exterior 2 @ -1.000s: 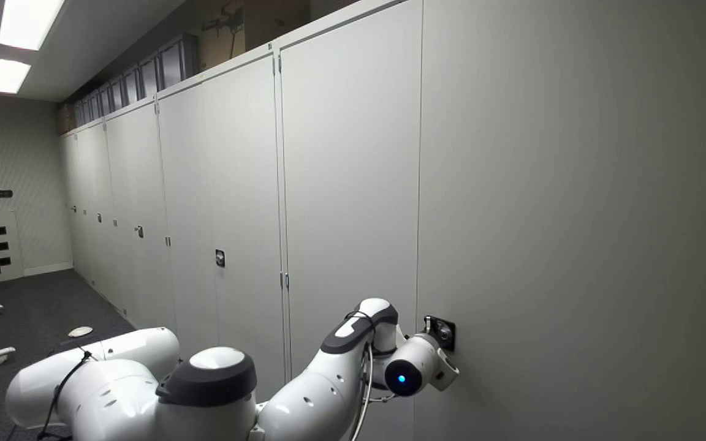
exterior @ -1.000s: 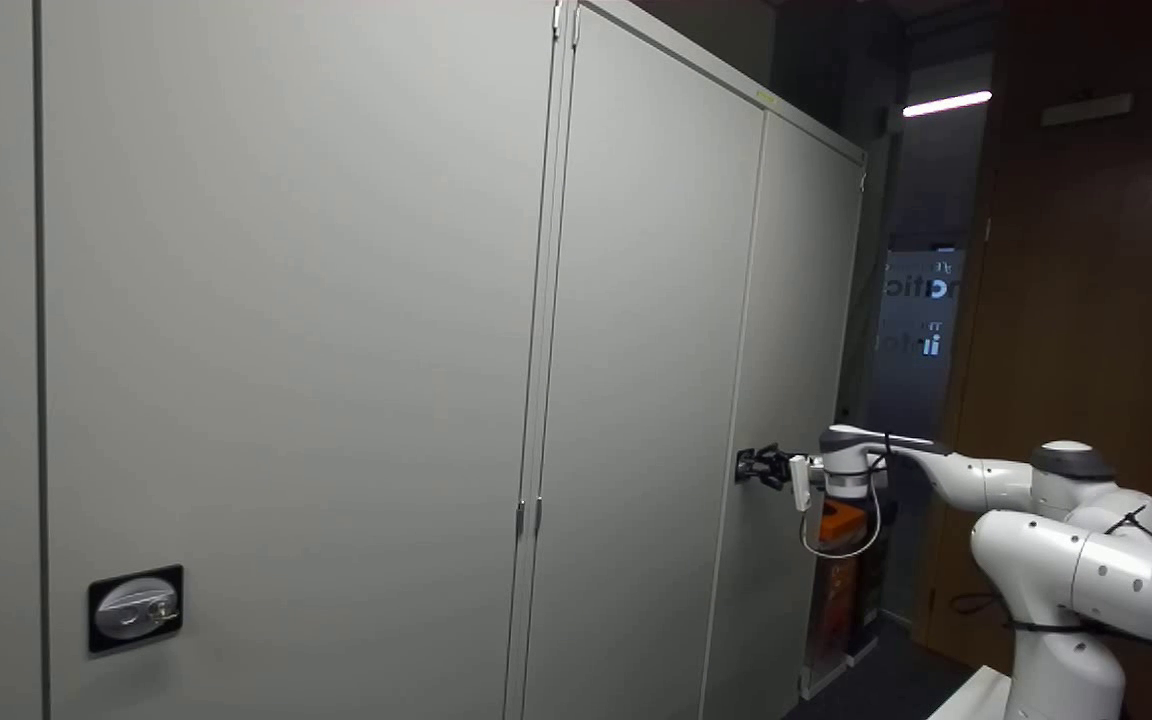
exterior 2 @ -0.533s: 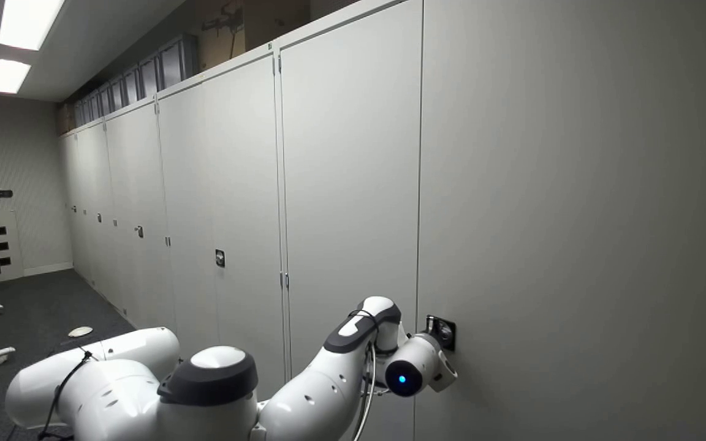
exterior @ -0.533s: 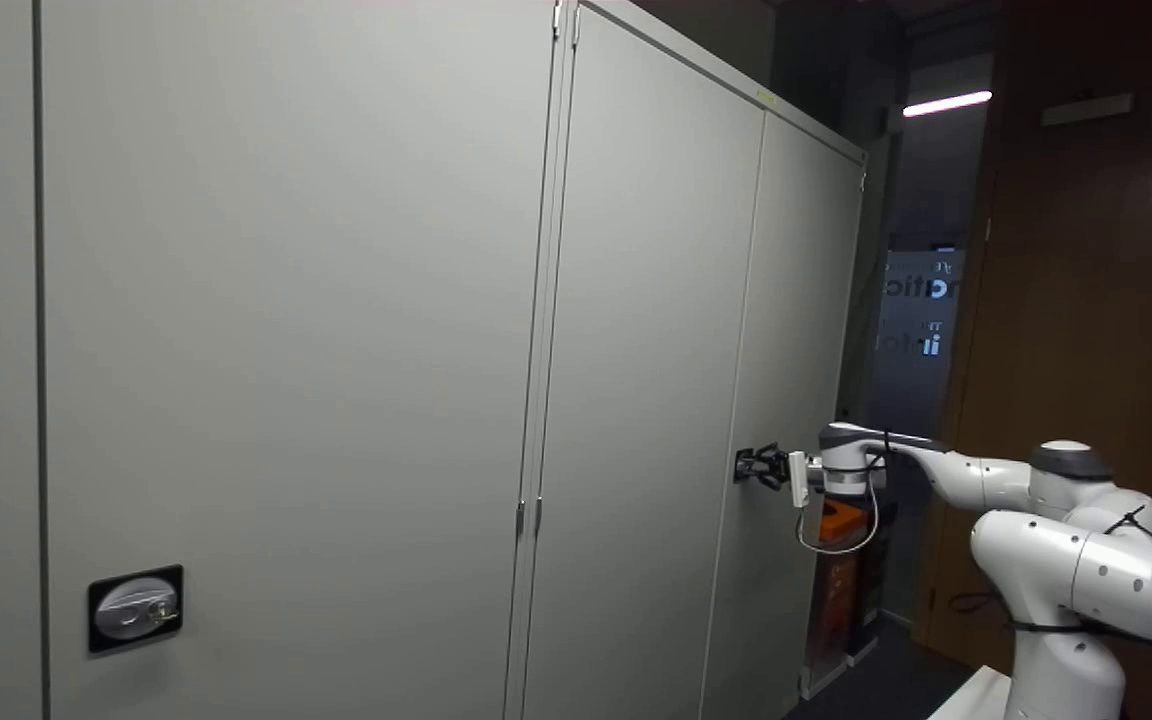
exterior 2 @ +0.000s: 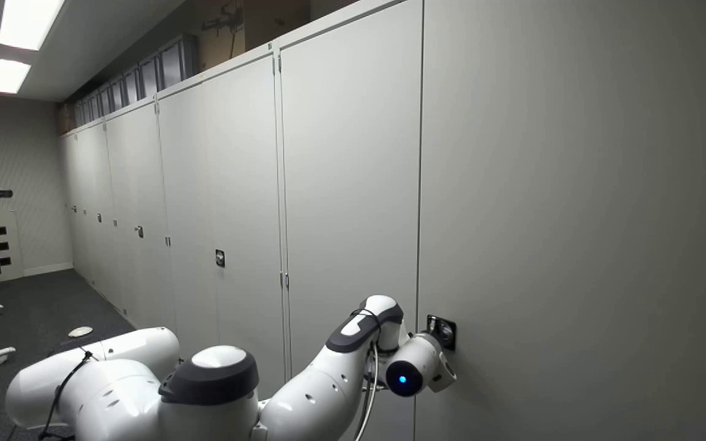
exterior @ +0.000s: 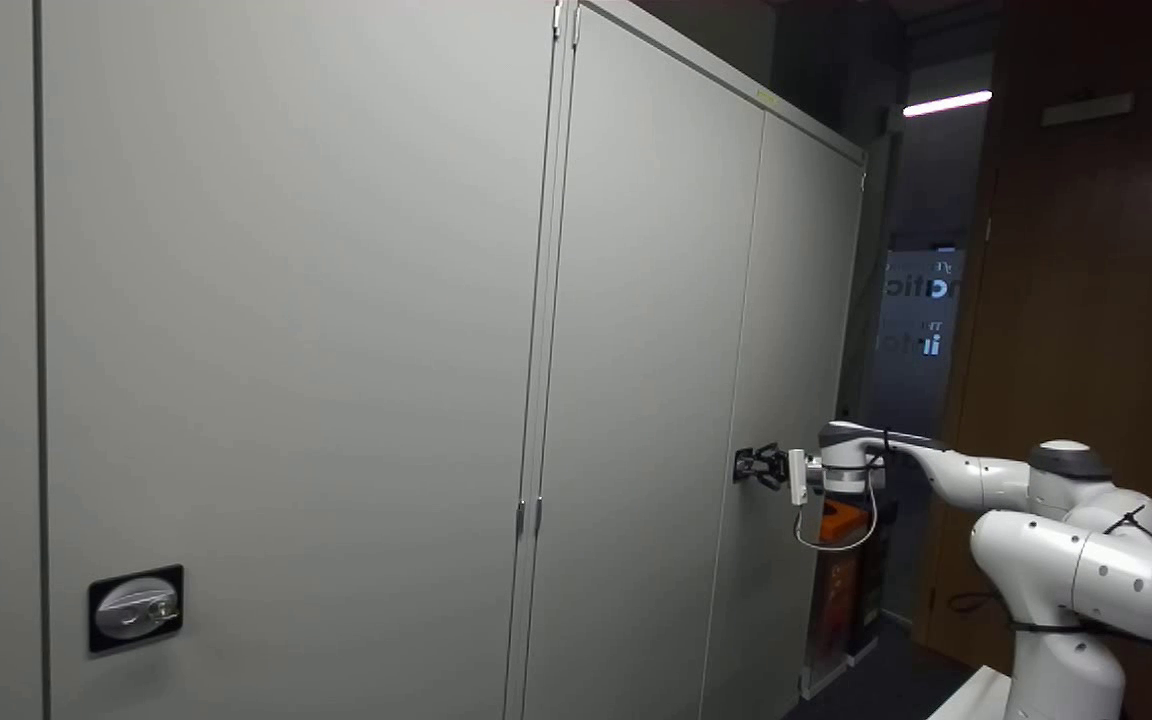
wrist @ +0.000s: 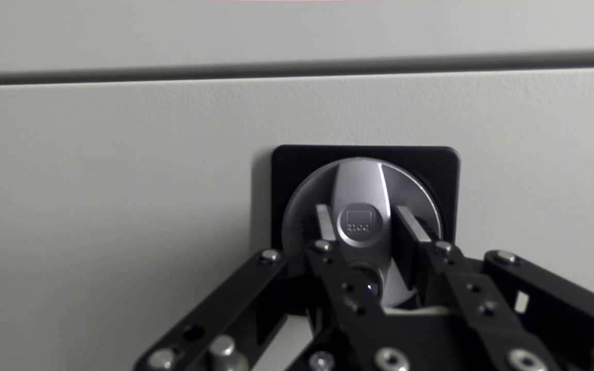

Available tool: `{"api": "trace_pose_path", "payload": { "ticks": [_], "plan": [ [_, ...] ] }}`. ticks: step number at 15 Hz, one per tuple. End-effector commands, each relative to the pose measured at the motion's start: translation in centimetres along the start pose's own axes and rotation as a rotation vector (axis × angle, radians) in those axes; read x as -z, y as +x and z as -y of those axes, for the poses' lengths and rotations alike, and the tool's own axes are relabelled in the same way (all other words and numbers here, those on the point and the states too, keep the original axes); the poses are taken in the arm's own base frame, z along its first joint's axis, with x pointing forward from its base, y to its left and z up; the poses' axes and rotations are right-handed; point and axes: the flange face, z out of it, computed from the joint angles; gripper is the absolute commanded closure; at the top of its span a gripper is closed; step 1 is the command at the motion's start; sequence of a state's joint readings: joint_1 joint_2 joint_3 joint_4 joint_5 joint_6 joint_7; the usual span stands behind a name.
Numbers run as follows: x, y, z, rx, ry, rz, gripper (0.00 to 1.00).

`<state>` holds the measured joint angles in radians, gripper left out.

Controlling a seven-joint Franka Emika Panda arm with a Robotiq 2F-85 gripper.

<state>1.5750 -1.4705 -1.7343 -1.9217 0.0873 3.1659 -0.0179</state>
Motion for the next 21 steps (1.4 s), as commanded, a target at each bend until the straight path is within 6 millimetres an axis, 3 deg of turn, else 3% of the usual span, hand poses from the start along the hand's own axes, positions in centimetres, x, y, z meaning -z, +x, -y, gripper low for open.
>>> {"api": "trace_pose_path", "payload": {
  "ticks": [1,21],
  "plan": [
    [0.31,2.0,4.65,-0.035,0.074,-0.028,0.92],
    [-0.2,1.8,5.61,0.47,-0.071,-0.087,0.92]
  ]
}}
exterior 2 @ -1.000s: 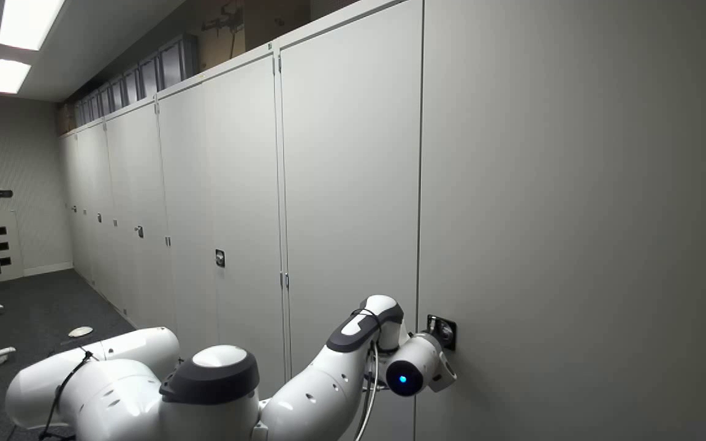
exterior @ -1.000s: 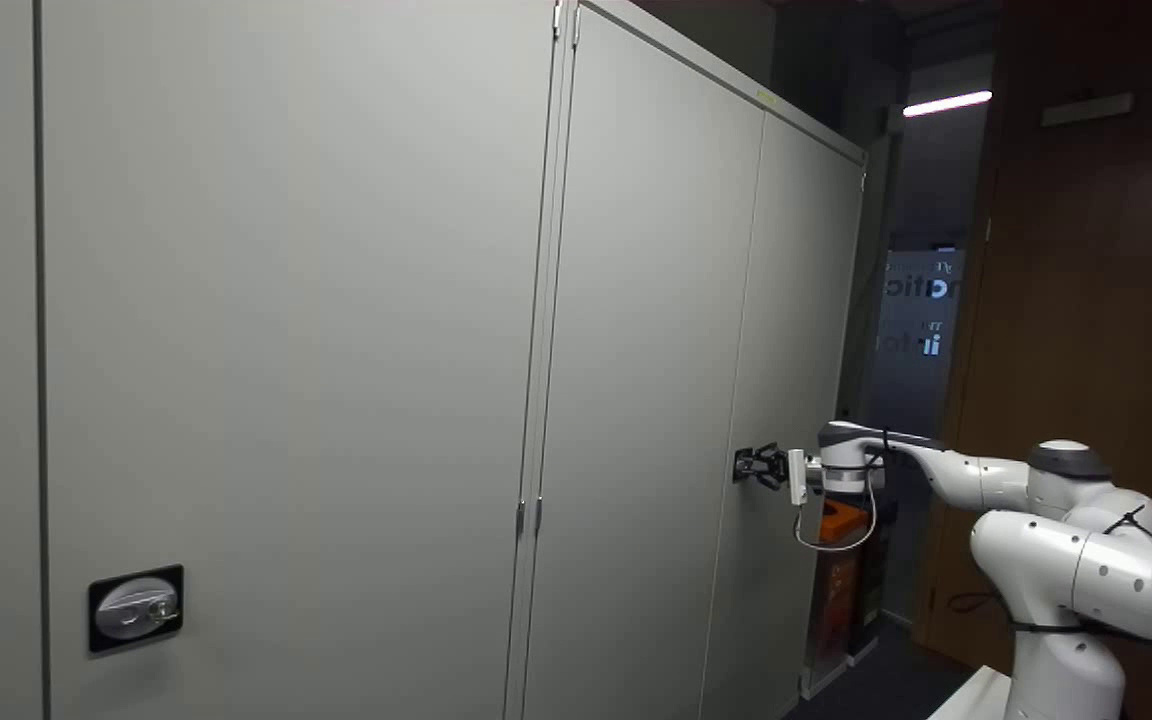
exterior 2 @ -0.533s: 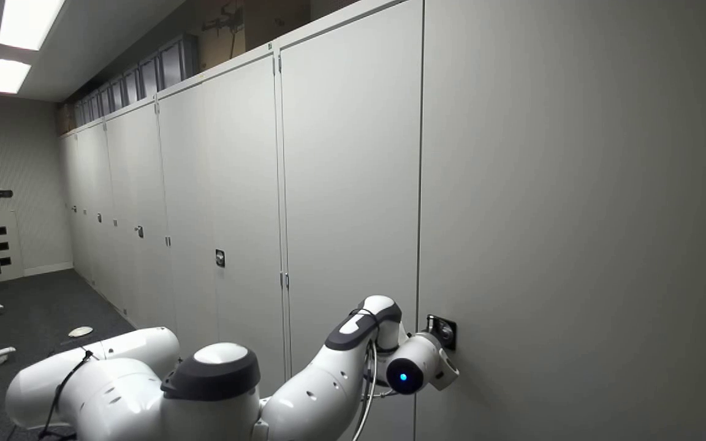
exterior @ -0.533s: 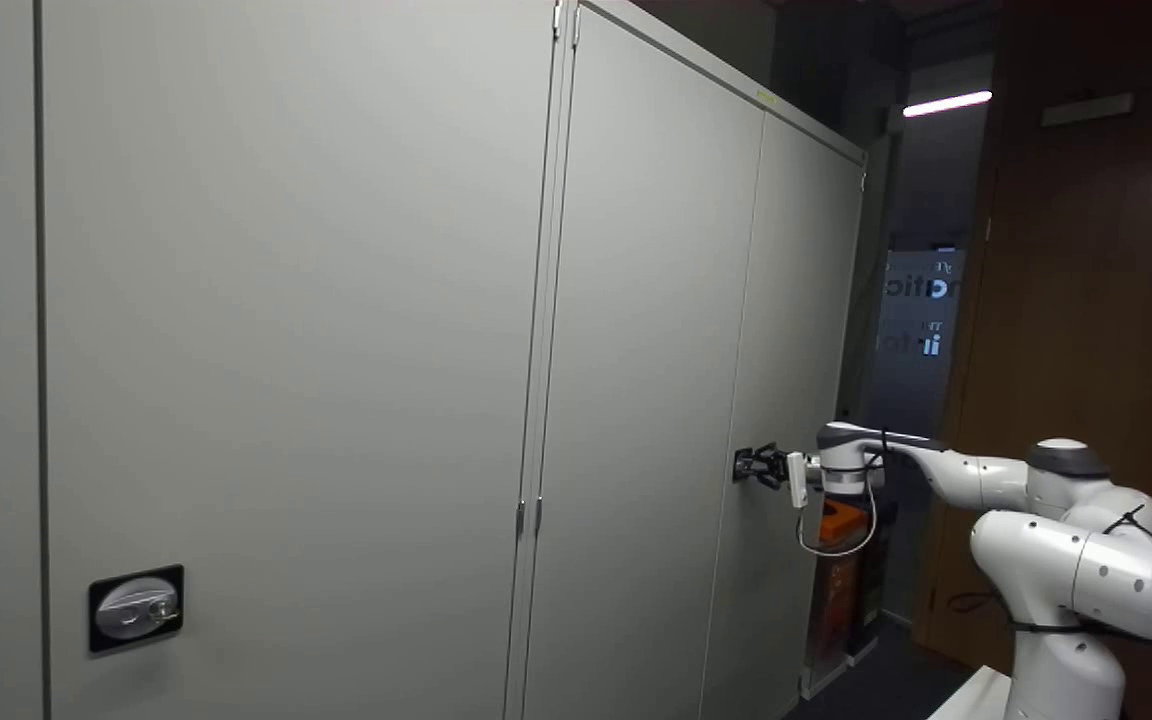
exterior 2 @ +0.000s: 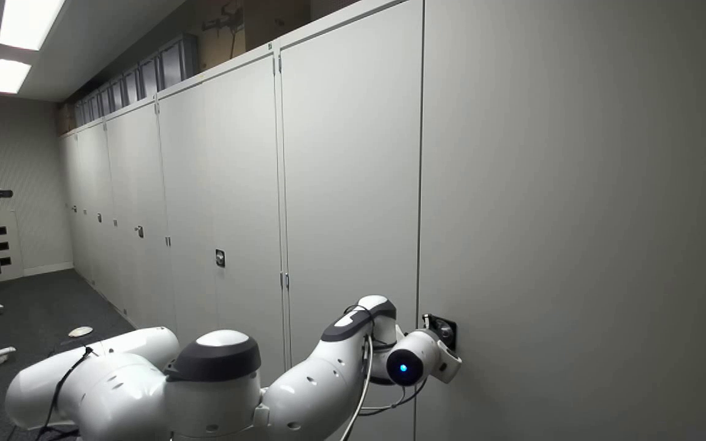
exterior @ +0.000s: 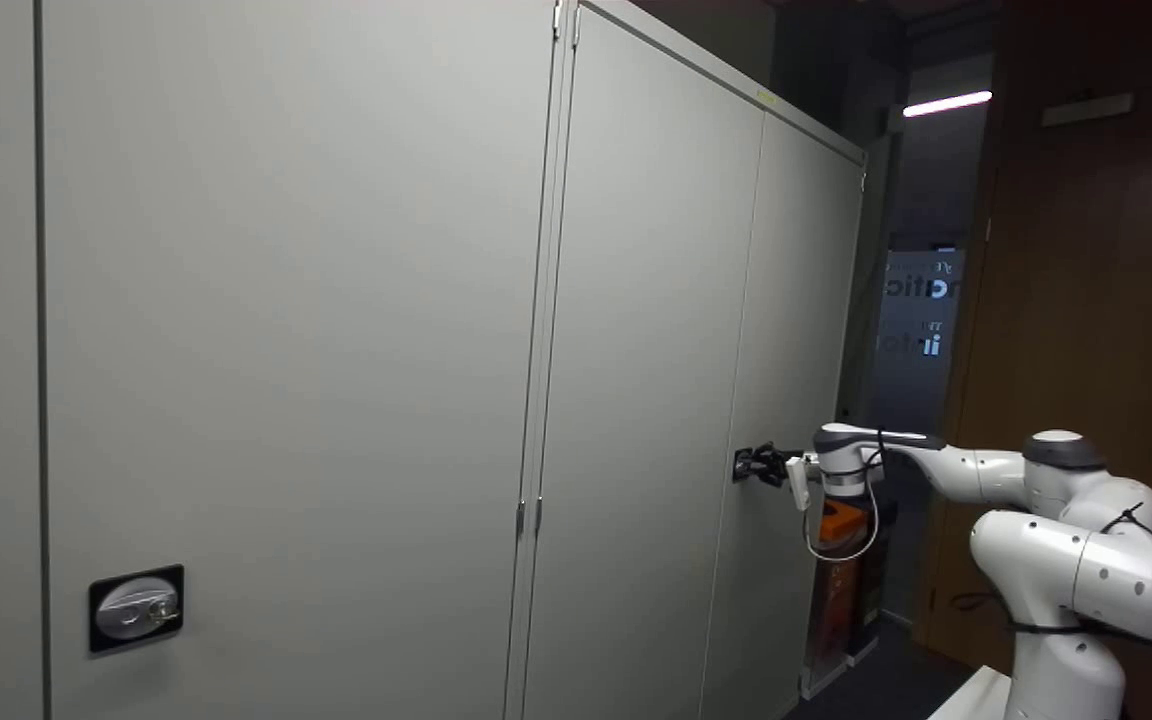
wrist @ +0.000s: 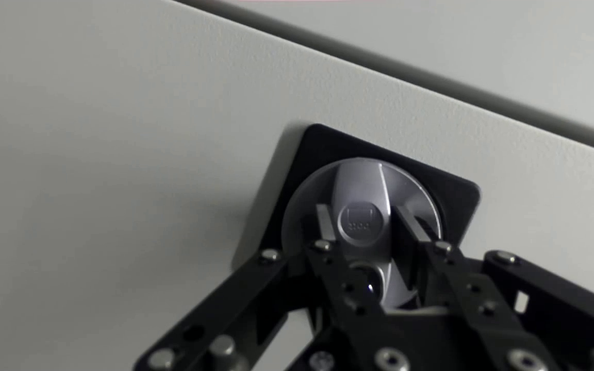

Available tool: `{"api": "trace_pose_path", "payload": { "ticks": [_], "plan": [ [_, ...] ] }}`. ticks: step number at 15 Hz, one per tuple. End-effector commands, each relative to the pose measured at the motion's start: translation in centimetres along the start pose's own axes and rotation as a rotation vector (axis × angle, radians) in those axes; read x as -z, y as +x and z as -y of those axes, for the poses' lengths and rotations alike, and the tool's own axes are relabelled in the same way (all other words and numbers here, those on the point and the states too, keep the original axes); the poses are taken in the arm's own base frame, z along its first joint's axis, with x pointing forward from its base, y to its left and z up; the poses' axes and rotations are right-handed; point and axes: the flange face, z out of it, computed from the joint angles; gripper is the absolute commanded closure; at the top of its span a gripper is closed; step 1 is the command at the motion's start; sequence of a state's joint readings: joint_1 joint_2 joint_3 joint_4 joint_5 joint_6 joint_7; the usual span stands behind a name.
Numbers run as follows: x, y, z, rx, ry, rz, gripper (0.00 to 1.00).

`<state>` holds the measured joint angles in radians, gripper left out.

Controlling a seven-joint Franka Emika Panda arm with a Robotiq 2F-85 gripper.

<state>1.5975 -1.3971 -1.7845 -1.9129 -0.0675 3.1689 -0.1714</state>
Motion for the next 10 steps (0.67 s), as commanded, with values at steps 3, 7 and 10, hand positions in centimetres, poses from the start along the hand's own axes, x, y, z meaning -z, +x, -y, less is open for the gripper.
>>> {"api": "trace_pose_path", "payload": {
  "ticks": [3,7,10],
  "plan": [
    [0.39,3.35,3.91,0.172,-0.043,-0.091,0.92],
    [0.44,3.41,4.02,0.275,-0.066,-0.089,0.92],
    [0.58,3.55,4.09,0.342,-0.078,-0.09,0.92]
  ]
}}
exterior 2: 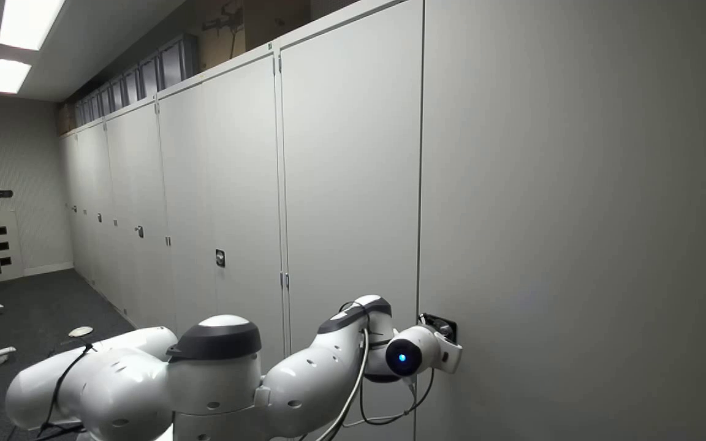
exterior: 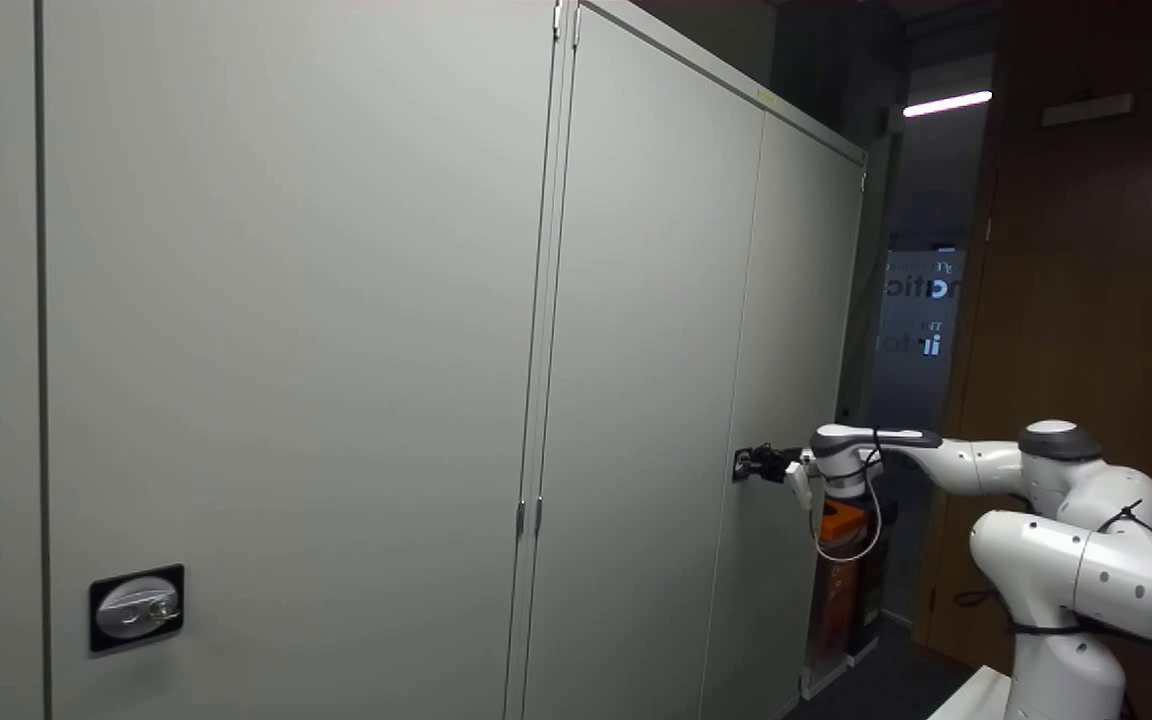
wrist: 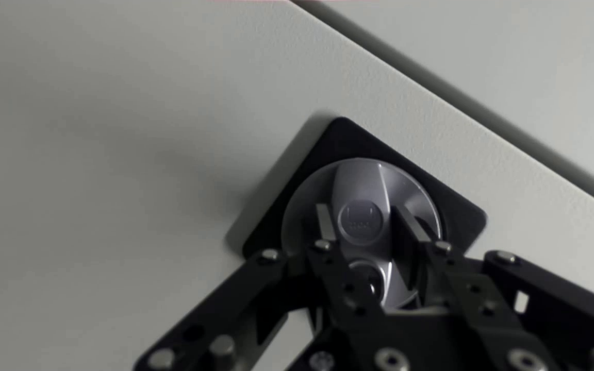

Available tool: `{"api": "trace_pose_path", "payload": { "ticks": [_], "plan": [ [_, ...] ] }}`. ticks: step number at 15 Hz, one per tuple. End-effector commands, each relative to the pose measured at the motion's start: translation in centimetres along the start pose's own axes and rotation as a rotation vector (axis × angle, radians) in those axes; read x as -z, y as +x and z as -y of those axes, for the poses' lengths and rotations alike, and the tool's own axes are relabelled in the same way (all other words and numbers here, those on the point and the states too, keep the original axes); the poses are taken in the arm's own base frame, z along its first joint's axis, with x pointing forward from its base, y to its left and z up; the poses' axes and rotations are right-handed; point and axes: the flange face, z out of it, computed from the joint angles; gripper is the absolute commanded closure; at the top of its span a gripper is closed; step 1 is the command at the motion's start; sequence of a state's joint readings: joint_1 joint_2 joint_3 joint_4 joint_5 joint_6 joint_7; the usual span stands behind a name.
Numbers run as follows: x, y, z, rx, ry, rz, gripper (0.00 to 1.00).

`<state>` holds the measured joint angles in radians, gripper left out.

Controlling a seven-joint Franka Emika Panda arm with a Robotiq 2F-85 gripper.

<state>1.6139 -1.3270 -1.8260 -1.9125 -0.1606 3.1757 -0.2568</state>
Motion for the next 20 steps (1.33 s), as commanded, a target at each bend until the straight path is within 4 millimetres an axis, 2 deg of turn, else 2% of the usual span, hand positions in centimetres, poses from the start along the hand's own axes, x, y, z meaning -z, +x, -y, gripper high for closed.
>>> {"api": "trace_pose_path", "payload": {
  "ticks": [1,20],
  "plan": [
    [0.79,4.1,2.3,0.127,-0.039,-0.099,0.92],
    [1.12,4.3,2.32,0.419,-0.089,-0.11,0.92]
  ]
}}
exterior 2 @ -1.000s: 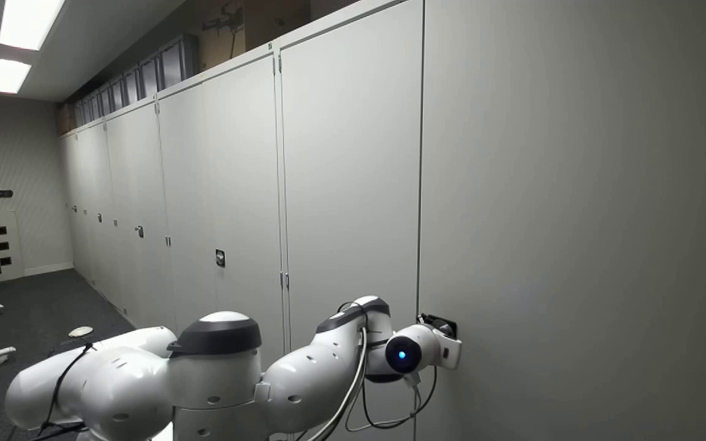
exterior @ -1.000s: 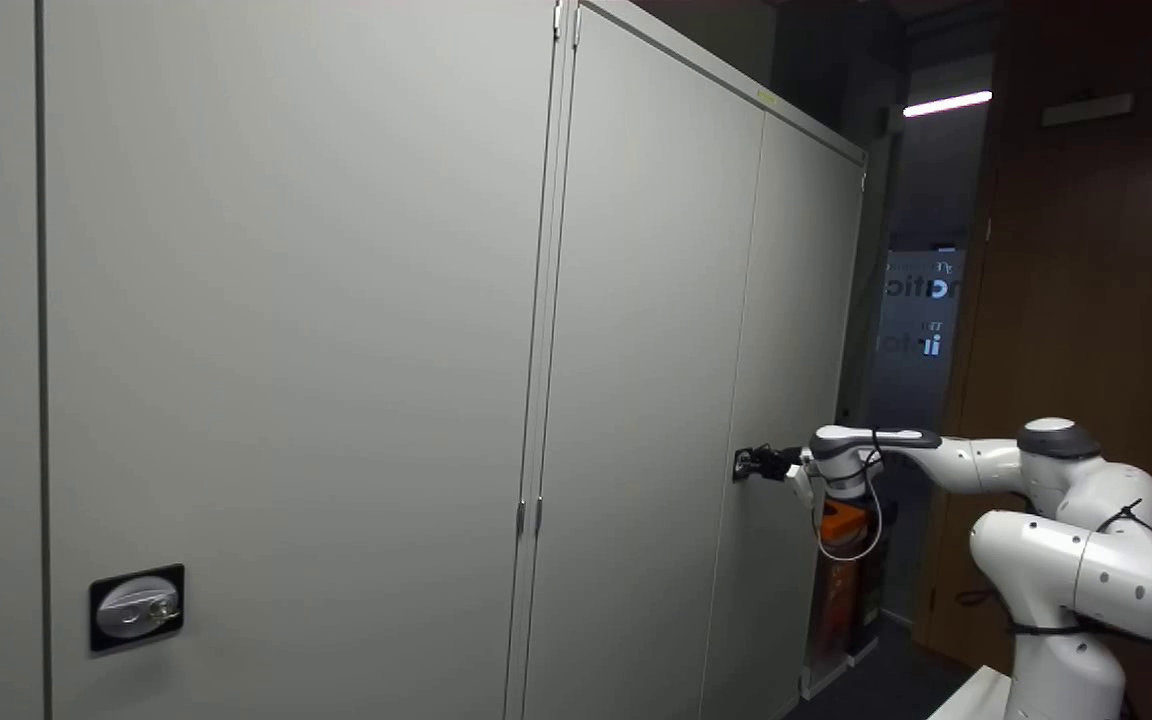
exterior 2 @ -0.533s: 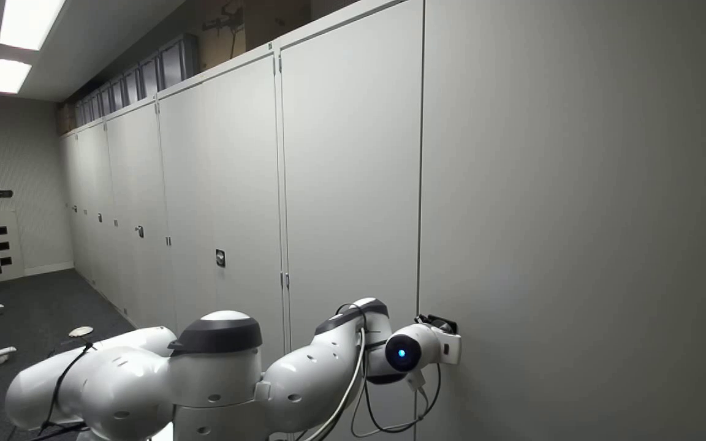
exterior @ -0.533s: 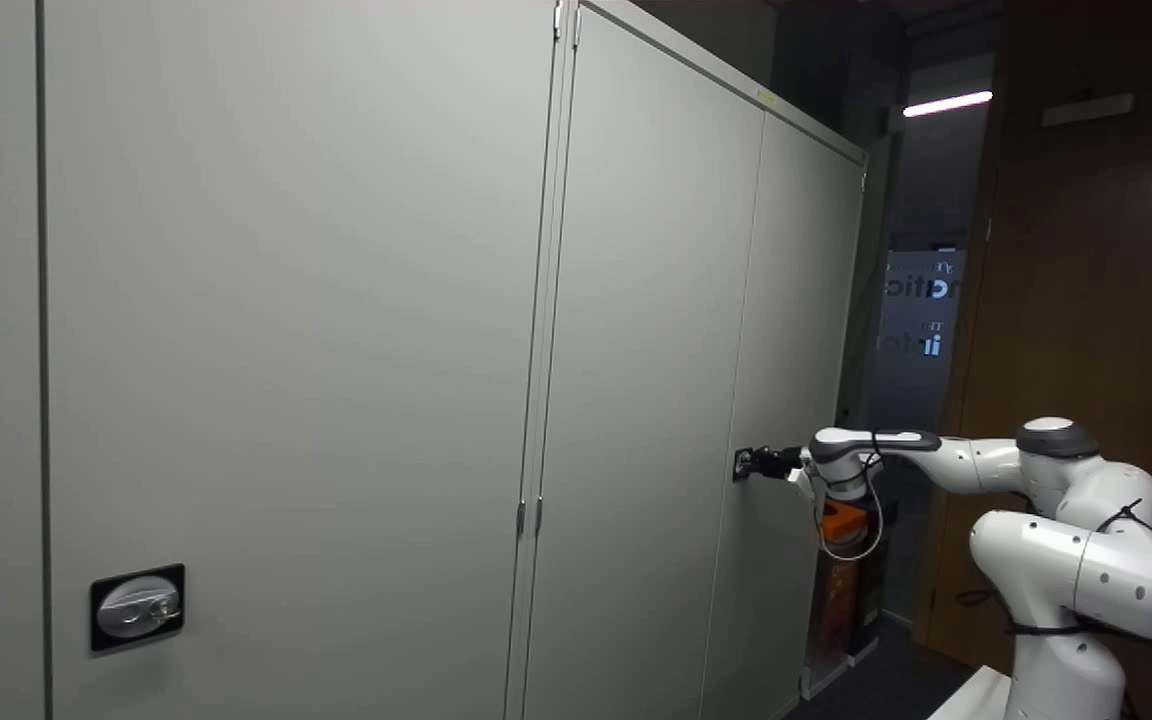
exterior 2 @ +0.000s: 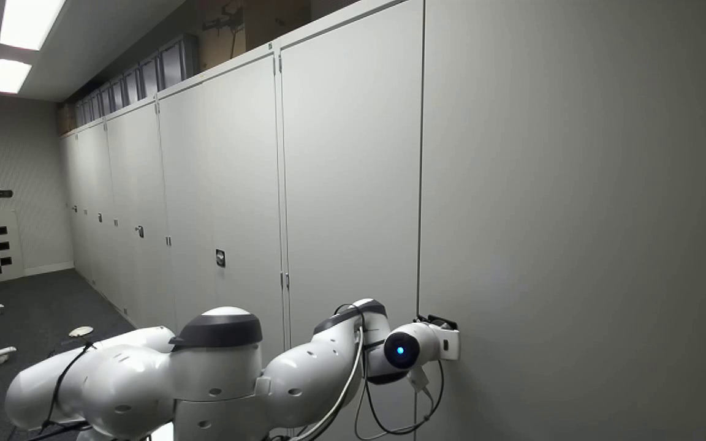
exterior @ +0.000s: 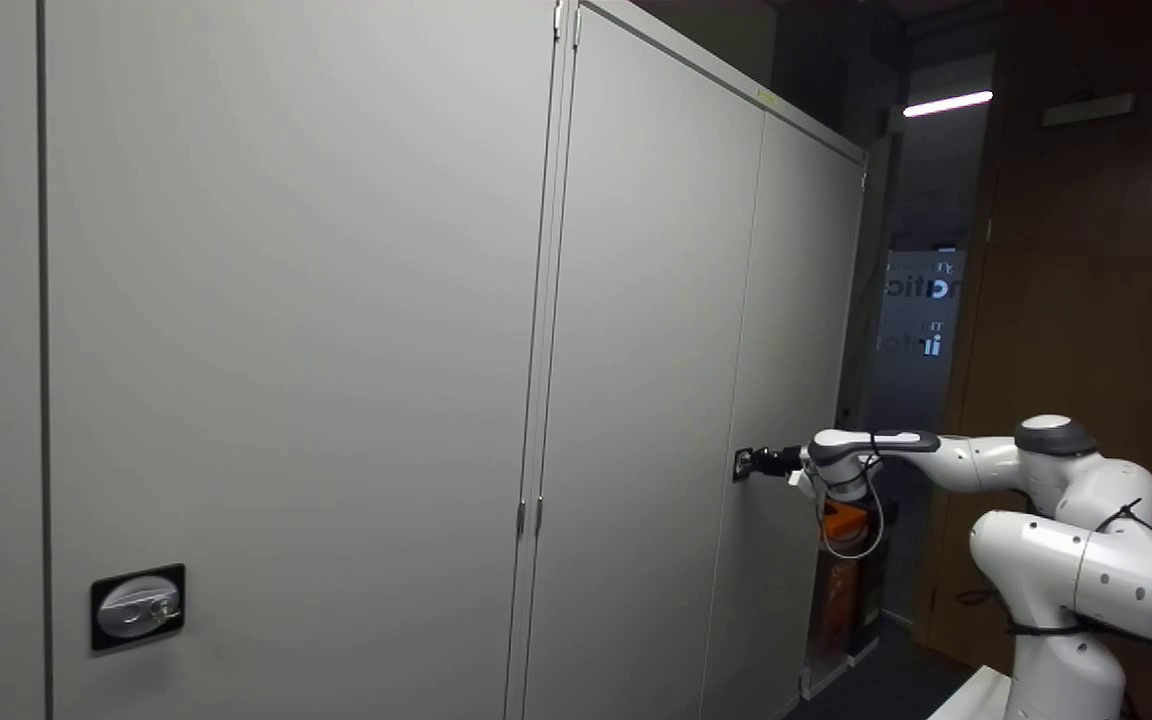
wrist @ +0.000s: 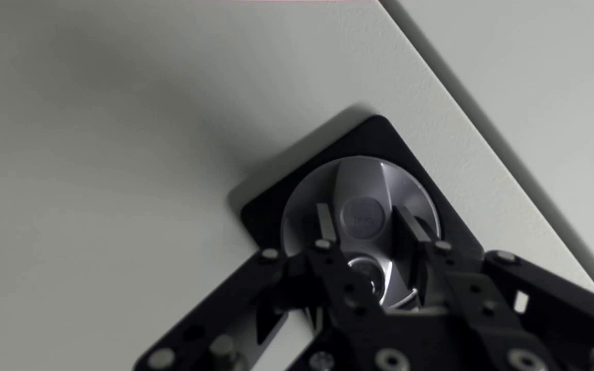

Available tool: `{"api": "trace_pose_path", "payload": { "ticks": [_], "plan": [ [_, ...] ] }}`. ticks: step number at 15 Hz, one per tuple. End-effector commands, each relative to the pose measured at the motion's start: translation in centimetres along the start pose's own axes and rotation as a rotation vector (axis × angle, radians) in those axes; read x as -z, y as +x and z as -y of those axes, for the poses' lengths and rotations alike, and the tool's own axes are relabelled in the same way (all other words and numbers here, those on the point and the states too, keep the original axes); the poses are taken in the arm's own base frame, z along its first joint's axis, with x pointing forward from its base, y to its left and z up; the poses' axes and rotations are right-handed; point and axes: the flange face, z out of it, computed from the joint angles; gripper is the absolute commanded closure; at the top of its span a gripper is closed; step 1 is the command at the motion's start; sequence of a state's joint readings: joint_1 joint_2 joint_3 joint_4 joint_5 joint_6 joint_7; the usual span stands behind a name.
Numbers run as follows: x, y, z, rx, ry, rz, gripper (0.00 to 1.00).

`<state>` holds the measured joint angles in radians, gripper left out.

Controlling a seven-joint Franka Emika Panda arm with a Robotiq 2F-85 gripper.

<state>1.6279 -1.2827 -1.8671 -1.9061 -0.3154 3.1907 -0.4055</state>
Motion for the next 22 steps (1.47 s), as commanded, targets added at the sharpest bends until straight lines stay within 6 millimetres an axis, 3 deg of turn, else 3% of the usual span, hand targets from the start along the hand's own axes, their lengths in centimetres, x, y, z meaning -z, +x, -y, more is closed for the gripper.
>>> {"api": "trace_pose_path", "payload": {
  "ticks": [1,22],
  "plan": [
    [1.1,4.35,0.29,0.089,-0.066,-0.109,0.92],
    [1.13,4.04,0.52,0.331,-0.096,-0.126,0.92]
  ]
}}
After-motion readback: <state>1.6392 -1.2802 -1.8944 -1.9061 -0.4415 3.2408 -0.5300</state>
